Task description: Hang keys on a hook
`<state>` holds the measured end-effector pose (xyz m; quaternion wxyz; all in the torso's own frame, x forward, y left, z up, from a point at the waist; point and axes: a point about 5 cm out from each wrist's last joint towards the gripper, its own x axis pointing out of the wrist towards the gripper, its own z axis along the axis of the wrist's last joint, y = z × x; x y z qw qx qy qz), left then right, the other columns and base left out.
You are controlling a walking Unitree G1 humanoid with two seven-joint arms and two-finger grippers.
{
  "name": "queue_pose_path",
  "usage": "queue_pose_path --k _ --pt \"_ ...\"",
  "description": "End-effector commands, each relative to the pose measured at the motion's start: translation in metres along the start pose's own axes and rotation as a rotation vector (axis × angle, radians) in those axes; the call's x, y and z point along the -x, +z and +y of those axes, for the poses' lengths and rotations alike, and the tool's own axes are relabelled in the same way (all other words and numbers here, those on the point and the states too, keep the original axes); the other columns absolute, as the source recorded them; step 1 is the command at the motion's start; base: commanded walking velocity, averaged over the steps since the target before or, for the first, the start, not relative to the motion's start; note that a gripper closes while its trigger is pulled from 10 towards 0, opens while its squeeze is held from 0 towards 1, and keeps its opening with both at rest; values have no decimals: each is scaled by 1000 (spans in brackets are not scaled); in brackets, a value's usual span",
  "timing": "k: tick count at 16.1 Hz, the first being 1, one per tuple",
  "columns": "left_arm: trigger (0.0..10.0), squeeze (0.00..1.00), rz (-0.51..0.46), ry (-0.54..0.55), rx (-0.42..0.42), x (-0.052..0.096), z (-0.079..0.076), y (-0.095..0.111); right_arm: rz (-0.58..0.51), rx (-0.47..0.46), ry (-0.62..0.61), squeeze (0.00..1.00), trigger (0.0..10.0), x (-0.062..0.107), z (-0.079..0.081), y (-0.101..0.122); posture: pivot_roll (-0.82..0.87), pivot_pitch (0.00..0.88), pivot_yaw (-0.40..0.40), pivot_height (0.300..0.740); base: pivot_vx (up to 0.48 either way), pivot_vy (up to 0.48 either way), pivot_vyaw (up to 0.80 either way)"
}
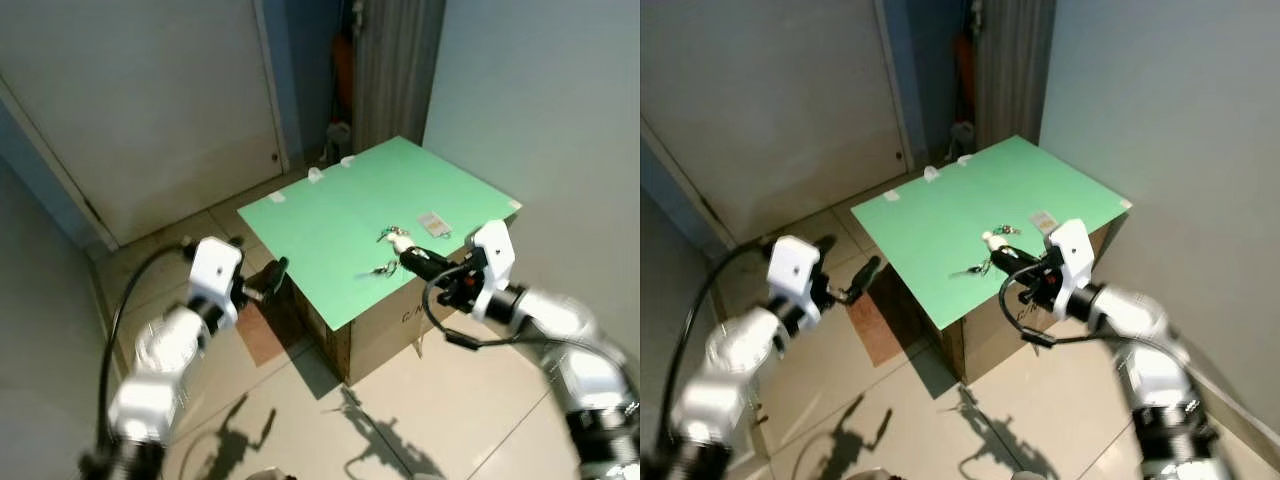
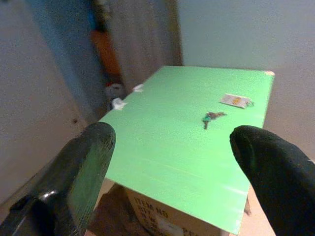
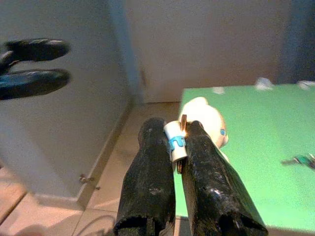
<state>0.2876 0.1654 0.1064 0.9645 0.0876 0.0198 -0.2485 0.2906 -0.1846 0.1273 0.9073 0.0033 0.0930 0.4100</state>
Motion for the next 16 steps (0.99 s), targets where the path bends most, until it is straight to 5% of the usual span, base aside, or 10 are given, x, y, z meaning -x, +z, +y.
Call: queue_pose_path --k 1,4,9,16 --pt "10000 0 -11 -60 -25 -5 6 11 -22 41 94 0 0 -4 5 20 -150 5 98 740 0 0 0" --pt "10000 0 -7 -278 -135 -9 1 34 -3 83 170 0 0 0 -8 47 -159 13 99 740 0 0 0" --pt "10000 0 13 -537 -199 -11 -14 52 70 103 285 0 0 -4 -3 53 -156 22 93 740 0 0 0" --pt "10000 0 -57 -597 -132 -12 -13 72 92 33 434 0 0 -8 19 54 -162 35 99 740 0 0 0"
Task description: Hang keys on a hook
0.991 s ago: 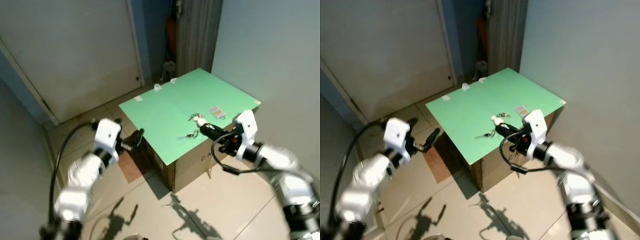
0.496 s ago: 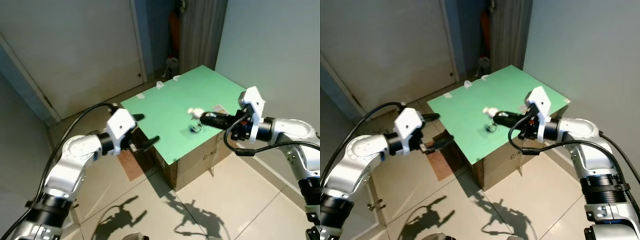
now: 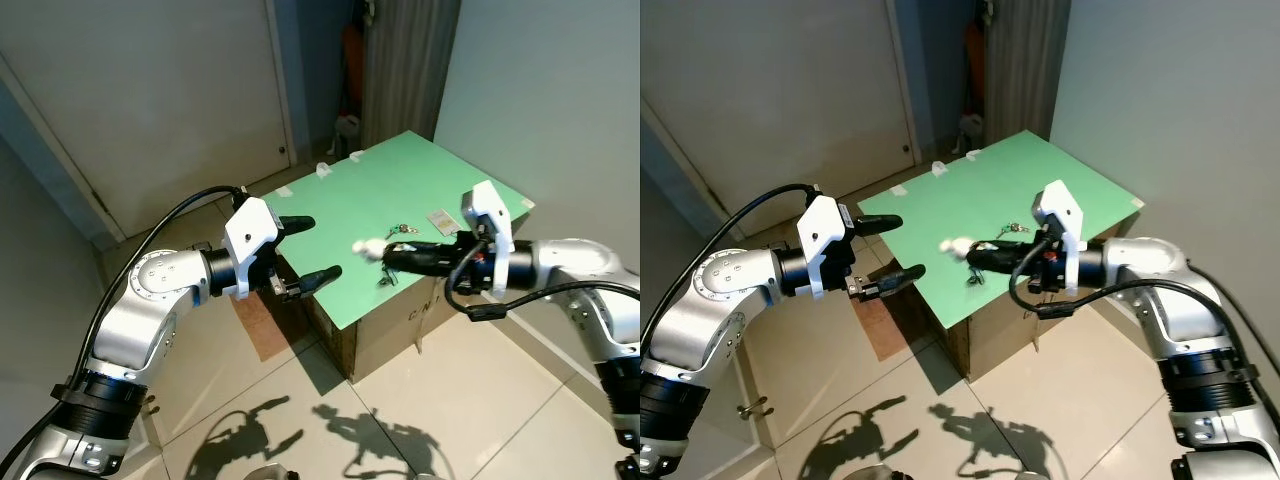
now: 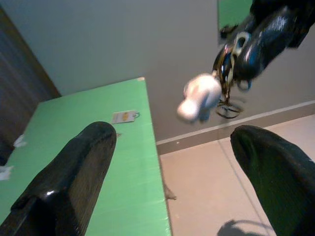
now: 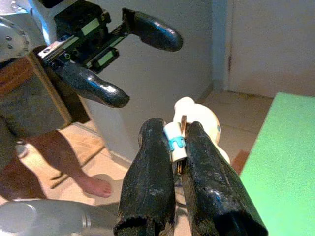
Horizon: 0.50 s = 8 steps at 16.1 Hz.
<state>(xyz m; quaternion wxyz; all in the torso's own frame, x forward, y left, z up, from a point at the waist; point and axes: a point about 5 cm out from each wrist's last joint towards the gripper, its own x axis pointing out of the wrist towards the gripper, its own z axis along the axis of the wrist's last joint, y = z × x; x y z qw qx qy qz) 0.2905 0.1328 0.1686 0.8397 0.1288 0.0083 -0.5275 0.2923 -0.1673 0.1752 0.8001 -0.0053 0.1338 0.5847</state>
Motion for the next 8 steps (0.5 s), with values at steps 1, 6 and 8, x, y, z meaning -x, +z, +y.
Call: queue_pose_path --k 1,6,8 --pt "10000 0 -12 5 3 4 3 5 -18 8 43 0 0 -5 7 6 -165 36 99 740 0 0 0" --pt "10000 0 -57 -34 -6 4 0 16 -76 -38 94 0 0 -6 15 20 -171 37 100 740 0 0 0" --pt "10000 0 -66 -52 -11 2 -2 19 -77 -62 119 0 0 -4 18 21 -170 36 100 740 0 0 0"
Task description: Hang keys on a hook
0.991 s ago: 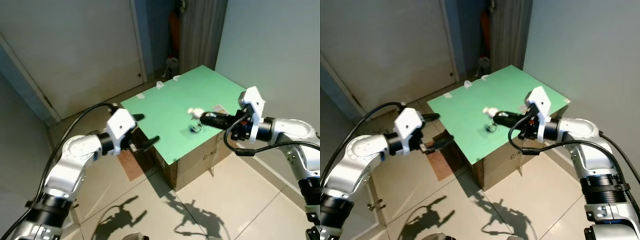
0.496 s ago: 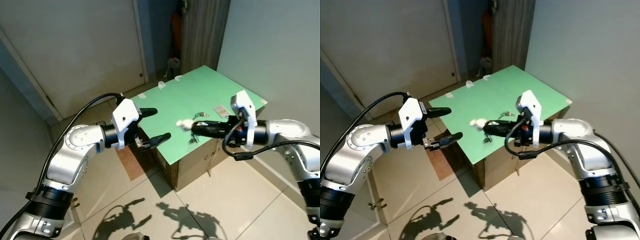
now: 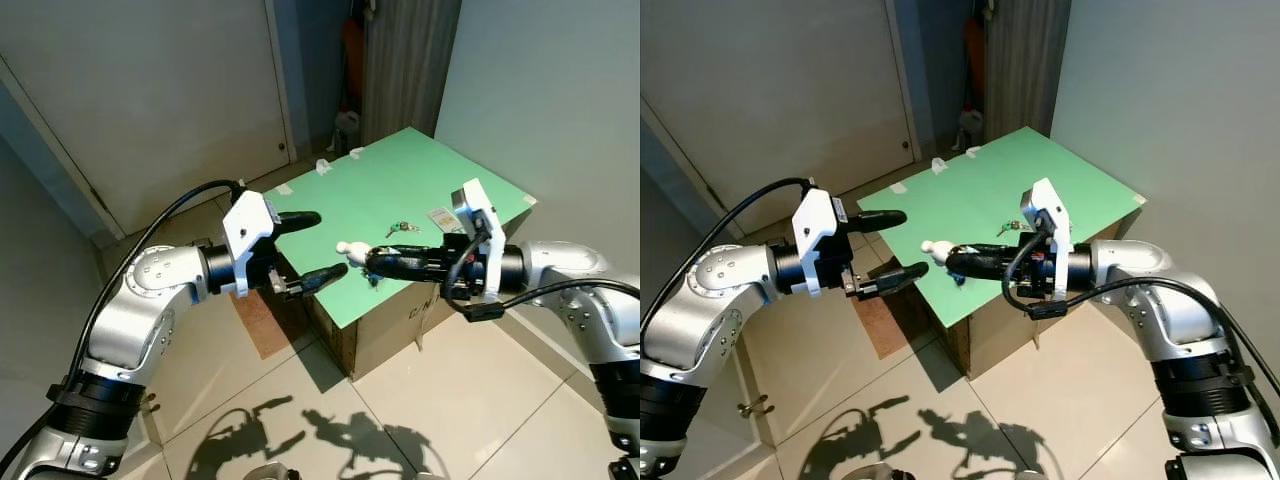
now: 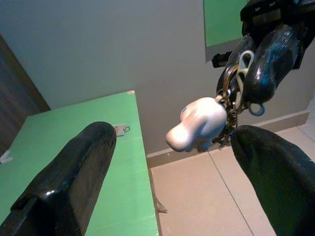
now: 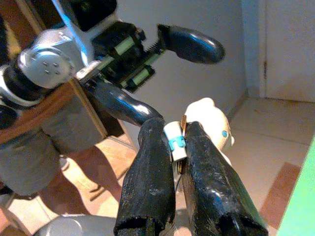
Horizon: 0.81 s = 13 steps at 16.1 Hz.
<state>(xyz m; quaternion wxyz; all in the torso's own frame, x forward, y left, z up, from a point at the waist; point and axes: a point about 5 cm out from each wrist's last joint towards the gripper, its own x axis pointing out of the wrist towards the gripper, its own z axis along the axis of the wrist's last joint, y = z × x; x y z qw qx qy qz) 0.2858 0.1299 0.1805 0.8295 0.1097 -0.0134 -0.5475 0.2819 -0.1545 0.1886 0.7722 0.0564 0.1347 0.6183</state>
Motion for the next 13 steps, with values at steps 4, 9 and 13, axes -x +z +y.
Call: queue_pose_path --k 4,9,13 --pt "10000 0 -10 -49 0 -3 -5 5 0 4 42 0 0 1 8 7 -172 38 100 740 0 0 0" --pt "10000 0 -18 -78 29 -5 -9 4 -14 -21 78 0 0 -4 15 11 -168 41 93 740 0 0 0" --pt "10000 0 -24 -103 55 -7 -10 3 -25 -47 113 0 0 -8 20 13 -172 44 88 740 0 0 0"
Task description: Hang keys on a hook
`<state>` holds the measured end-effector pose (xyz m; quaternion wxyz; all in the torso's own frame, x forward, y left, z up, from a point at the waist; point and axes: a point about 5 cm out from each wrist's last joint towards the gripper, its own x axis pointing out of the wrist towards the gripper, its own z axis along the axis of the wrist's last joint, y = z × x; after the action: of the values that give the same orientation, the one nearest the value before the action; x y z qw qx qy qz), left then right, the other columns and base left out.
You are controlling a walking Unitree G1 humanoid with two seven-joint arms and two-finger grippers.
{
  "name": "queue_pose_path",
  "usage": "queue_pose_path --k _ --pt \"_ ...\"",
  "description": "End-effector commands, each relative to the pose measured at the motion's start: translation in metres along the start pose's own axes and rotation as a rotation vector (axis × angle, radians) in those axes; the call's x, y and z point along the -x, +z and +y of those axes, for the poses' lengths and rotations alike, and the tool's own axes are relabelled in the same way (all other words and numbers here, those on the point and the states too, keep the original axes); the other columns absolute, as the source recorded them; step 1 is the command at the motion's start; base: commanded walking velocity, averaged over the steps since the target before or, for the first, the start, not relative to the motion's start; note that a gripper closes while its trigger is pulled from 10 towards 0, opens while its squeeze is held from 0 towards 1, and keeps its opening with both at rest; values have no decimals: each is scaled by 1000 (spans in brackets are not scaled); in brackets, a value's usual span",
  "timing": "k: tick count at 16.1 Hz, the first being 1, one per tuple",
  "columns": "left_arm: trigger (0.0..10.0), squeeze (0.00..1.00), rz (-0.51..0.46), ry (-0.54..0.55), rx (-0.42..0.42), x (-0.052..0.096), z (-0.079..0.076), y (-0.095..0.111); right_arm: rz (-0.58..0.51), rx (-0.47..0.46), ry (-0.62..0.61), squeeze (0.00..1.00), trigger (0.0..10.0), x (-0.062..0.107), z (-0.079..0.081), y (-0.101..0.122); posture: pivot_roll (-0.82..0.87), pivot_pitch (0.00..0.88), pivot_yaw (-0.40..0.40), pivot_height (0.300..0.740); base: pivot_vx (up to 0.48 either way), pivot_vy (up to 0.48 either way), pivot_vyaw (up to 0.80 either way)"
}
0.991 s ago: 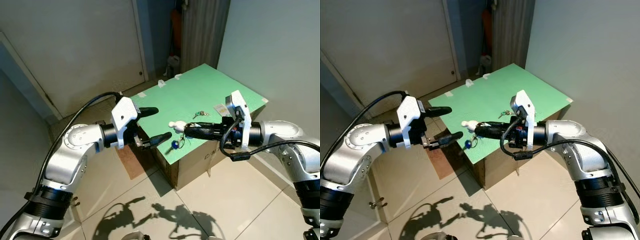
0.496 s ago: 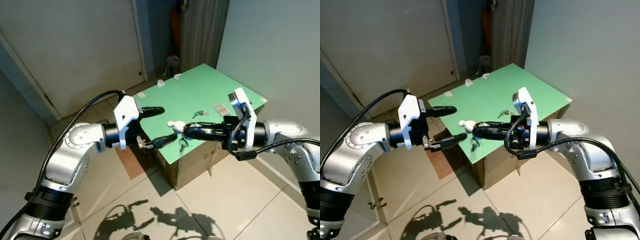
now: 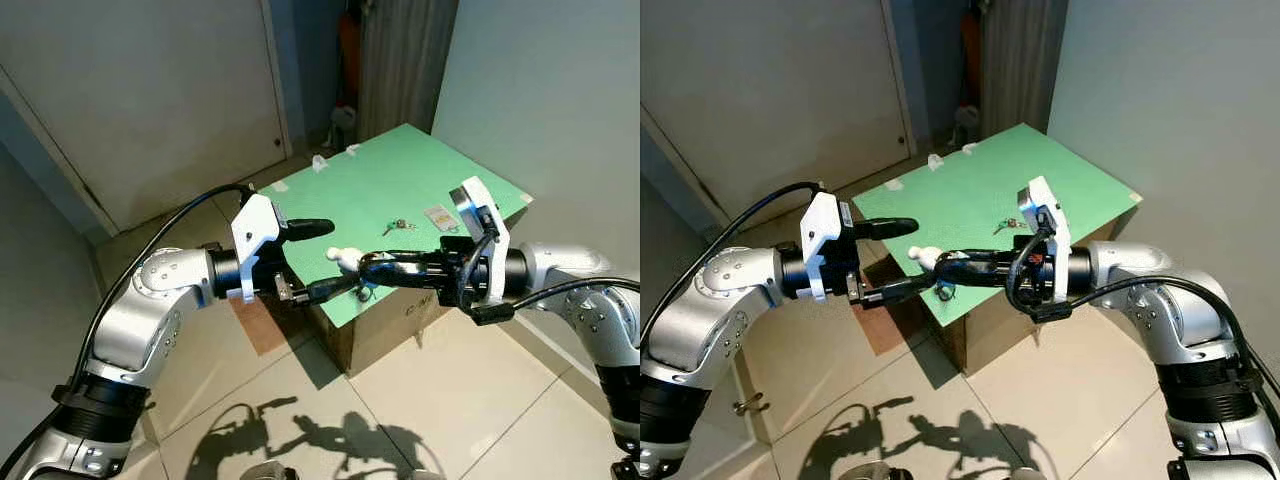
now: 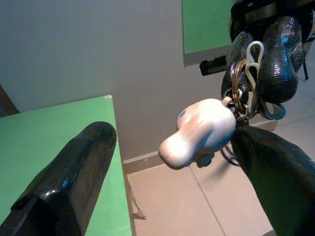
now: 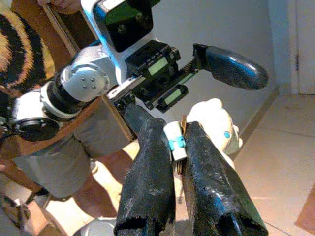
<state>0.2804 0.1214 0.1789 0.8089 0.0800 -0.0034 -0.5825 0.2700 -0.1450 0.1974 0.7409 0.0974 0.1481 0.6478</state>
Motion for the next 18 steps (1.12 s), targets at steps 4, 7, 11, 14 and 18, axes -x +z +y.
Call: queue_pose_path --k 4,7,11,14,18 --pt "0 0 -9 -52 40 -5 -3 -1 -15 19 37 0 0 -6 8 9 -177 43 88 740 0 0 0" --pt "0 0 -12 -81 43 -5 -5 -1 -19 10 48 0 0 -6 11 9 -179 43 87 740 0 0 0" --pt "0 0 -33 -120 37 -7 -8 1 -25 1 50 0 0 -4 13 9 -180 44 86 740 0 0 0" --pt "0 0 -50 -119 11 -6 -10 2 -21 -12 42 0 0 -5 12 5 -177 47 88 740 0 0 0" --pt "0 0 -77 -141 14 -4 -11 6 -19 -22 40 0 0 -6 12 3 -174 40 88 740 0 0 0"
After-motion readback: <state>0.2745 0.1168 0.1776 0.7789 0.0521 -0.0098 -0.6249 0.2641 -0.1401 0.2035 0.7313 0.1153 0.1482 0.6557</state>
